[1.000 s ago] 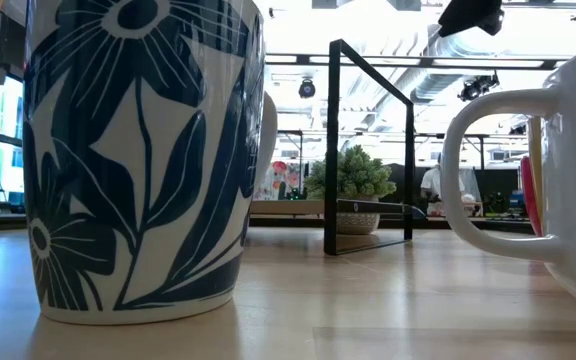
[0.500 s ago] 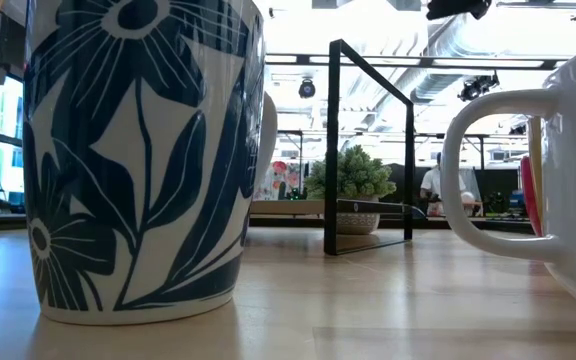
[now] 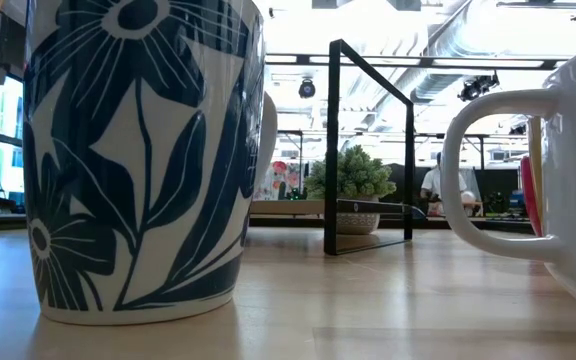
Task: Place coffee mugs
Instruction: Put the red mug on the shelf
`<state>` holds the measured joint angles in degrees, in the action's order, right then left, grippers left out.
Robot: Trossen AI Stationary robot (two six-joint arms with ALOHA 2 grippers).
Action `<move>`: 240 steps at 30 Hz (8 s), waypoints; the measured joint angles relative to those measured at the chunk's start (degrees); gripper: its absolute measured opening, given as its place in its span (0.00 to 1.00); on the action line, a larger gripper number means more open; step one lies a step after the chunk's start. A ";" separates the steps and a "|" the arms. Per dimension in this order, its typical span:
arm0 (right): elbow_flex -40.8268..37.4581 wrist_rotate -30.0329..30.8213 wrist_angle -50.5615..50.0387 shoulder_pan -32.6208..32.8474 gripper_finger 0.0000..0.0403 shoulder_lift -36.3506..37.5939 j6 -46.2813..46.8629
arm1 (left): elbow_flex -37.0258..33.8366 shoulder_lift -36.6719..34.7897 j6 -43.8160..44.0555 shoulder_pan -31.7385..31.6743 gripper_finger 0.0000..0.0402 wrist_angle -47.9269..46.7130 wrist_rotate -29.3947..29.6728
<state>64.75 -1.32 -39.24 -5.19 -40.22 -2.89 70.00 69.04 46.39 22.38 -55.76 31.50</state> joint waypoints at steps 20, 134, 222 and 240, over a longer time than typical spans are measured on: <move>-25.49 15.83 18.48 -0.44 0.26 10.33 -0.53 | -17.15 0.79 -34.64 -8.14 0.39 63.44 6.83; -26.27 12.02 -25.15 -0.42 0.26 -15.14 28.55 | -16.72 -2.27 -3.18 -0.91 0.39 32.40 -14.24; 39.90 20.36 -28.67 8.94 0.00 -57.57 34.10 | -16.76 -17.06 -12.13 4.00 0.39 -8.50 -8.48; 39.32 16.03 -22.05 10.45 0.00 -65.91 37.40 | -16.76 -39.19 -10.16 11.86 0.39 -10.33 2.18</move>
<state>104.07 14.71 -61.30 5.26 -106.12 34.51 53.23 29.85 36.23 34.24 -66.09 33.68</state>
